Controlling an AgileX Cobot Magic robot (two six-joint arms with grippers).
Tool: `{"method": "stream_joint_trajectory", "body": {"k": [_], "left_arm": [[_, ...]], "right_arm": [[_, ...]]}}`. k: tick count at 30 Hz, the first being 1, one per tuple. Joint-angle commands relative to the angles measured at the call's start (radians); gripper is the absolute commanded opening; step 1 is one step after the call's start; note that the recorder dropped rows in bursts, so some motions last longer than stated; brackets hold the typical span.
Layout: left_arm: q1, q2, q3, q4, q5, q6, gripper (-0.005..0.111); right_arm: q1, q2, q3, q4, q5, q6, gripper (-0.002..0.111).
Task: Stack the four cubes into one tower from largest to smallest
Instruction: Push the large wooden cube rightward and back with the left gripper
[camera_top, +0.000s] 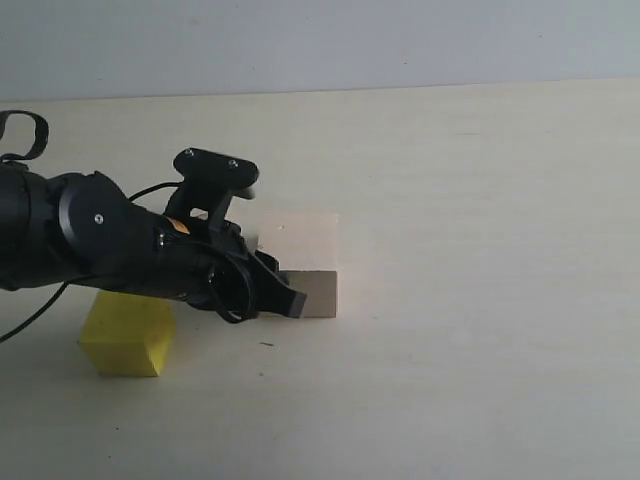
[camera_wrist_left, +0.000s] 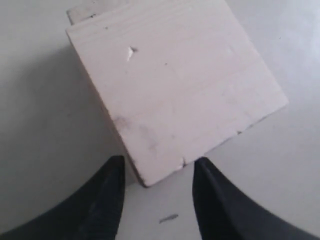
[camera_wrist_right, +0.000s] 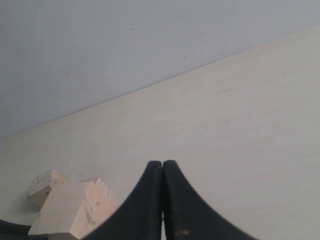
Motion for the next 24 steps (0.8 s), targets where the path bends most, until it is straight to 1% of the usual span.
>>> {"method": "stream_joint_trajectory", "body": {"k": [1, 24], "left_arm": [[0.03, 0.007, -0.043, 0.02, -0.018, 0.0, 0.043], [0.034, 0.007, -0.043, 0.02, 0.009, 0.002, 0.043]], "right_arm": [[0.002, 0.002, -0.006, -0.002, 0.0, -0.001, 0.0], [0.002, 0.002, -0.006, -0.002, -0.002, -0.001, 0.0]]}}
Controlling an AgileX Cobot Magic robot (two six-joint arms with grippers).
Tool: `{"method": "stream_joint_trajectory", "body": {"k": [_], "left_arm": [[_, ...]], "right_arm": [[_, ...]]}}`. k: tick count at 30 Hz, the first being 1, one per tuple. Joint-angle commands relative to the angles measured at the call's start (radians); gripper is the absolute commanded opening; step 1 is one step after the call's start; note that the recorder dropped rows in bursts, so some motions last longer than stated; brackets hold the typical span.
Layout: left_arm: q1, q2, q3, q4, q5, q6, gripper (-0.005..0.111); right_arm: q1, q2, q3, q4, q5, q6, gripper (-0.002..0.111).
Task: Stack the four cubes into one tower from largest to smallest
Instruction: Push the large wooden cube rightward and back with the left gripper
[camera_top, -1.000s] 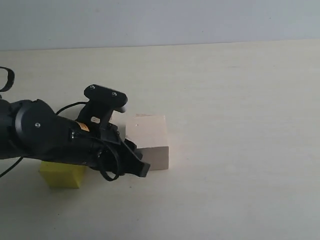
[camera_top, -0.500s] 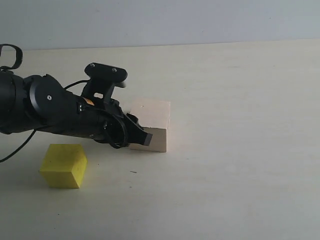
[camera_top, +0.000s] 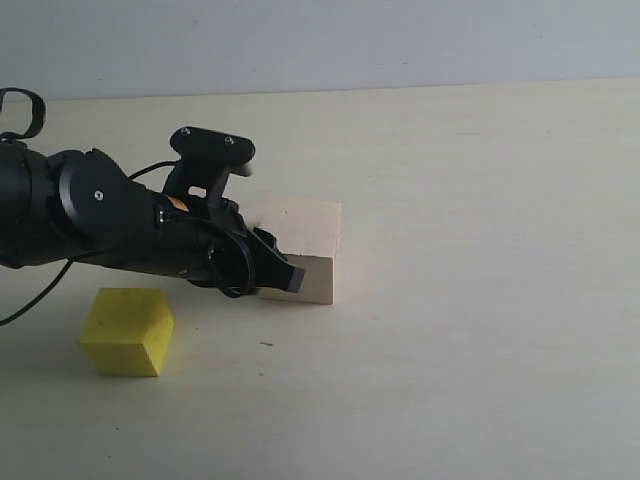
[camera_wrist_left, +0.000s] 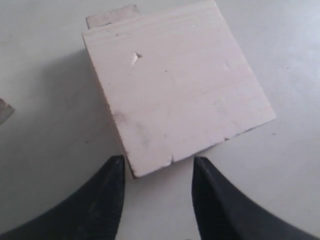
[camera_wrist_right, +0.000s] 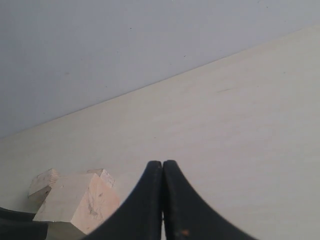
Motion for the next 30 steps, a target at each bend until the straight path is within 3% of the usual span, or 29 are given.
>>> {"method": "stream_joint_trajectory", "body": {"k": [1, 23, 30], "left_arm": [[0.002, 0.001, -0.007, 0.002, 0.013, 0.002, 0.043], [-0.001, 0.001, -0.011, 0.002, 0.052, 0.002, 0.043], [-0.051, 0.001, -0.06, 0.002, 0.056, 0.025, 0.043]], "right_arm": [[0.002, 0.002, -0.006, -0.002, -0.006, -0.001, 0.0], [0.002, 0.002, -0.006, -0.002, -0.006, -0.001, 0.0], [0.002, 0.002, -0.006, -0.002, -0.006, -0.001, 0.0]]}}
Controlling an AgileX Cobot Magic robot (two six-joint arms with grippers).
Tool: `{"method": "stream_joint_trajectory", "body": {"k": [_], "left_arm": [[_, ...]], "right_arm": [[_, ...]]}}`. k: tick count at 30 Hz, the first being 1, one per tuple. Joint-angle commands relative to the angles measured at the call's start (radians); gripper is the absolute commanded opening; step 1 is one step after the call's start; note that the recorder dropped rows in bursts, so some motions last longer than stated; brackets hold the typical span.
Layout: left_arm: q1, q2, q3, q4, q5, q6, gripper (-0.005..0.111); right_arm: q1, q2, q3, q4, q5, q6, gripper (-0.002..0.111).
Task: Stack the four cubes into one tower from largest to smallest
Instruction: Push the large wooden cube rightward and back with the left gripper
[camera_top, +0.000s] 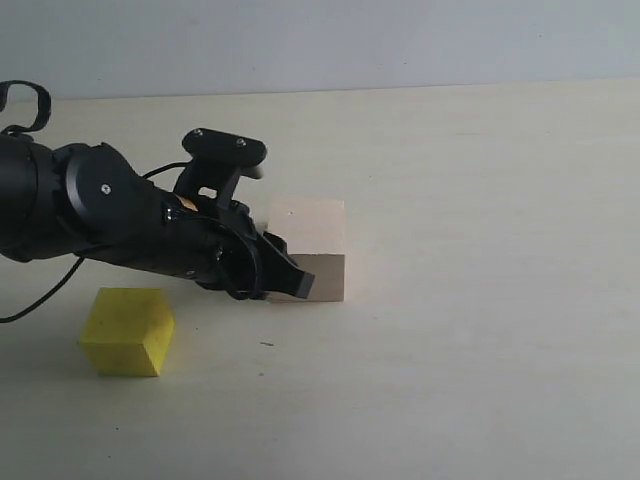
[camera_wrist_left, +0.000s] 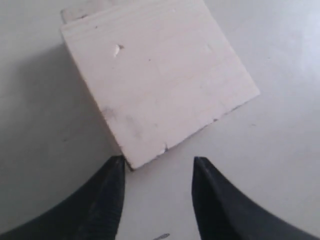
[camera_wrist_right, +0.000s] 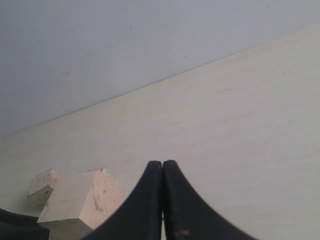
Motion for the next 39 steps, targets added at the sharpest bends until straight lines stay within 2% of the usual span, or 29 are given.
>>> {"method": "stream_joint_trajectory", "body": {"k": [1, 23, 31, 39], "left_arm": [[-0.029, 0.001, -0.038, 0.002, -0.003, 0.015, 0.043], [-0.021, 0.001, -0.044, 0.091, 0.002, 0.013, 0.043], [0.036, 0.001, -0.044, 0.112, 0.038, 0.013, 0.043], [0.045, 0.001, -0.044, 0.132, 0.049, 0.01, 0.043]], "right_arm": [[0.002, 0.002, -0.006, -0.002, -0.006, -0.001, 0.0], [0.002, 0.002, -0.006, -0.002, -0.002, -0.001, 0.0], [0.002, 0.002, -0.006, -0.002, -0.002, -0.001, 0.0], [0.002, 0.002, -0.006, -0.002, -0.004, -0.001, 0.0]]}}
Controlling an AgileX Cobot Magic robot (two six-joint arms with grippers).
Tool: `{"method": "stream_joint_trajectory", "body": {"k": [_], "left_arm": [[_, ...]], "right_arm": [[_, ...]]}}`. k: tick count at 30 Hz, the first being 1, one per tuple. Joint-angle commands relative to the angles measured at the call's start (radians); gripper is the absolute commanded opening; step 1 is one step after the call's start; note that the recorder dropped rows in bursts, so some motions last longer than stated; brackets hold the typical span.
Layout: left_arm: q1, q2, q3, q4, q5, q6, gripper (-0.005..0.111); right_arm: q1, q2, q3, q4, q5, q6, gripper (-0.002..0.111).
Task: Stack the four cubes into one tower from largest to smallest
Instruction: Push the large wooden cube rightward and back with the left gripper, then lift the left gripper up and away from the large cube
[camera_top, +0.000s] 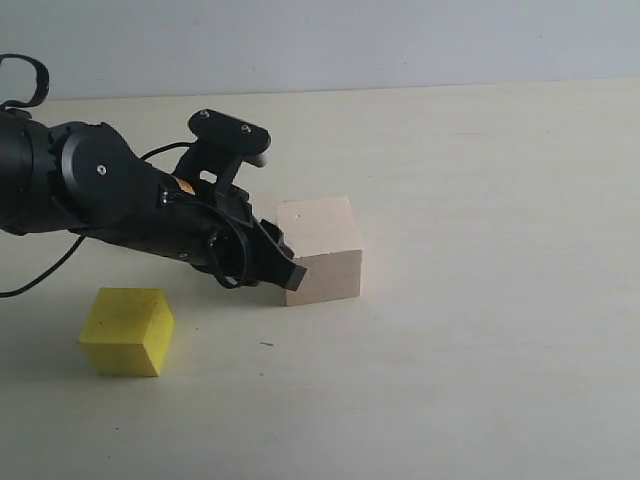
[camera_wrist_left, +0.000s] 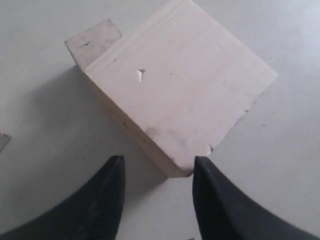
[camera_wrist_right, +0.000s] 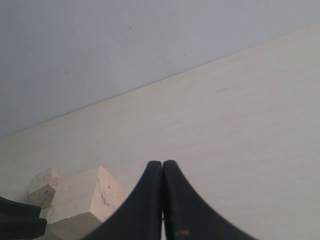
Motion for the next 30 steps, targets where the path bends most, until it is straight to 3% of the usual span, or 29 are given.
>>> {"method": "stream_joint_trajectory", "body": {"k": [1, 10, 16, 23, 30], "left_arm": [[0.005, 0.001, -0.006, 0.014, 0.006, -0.004, 0.043], [0.005, -0.038, -0.006, 0.056, 0.082, -0.004, 0.039], [0.005, -0.184, -0.006, 0.069, 0.097, -0.004, 0.034], [0.014, -0.37, -0.007, 0.107, 0.193, -0.007, 0.039], [0.014, -0.585, -0.007, 0.217, 0.246, -0.146, 0.036]], "right_arm": [[0.002, 0.002, -0.006, -0.002, -0.006, -0.001, 0.0], [0.002, 0.002, -0.006, -0.002, -0.006, -0.001, 0.0], [0.002, 0.002, -0.006, -0.002, -0.006, -0.001, 0.0], [0.002, 0.002, -0.006, -0.002, -0.006, -0.001, 0.0], [0.002, 0.002, -0.006, -0.002, -0.013, -0.001, 0.0]]}}
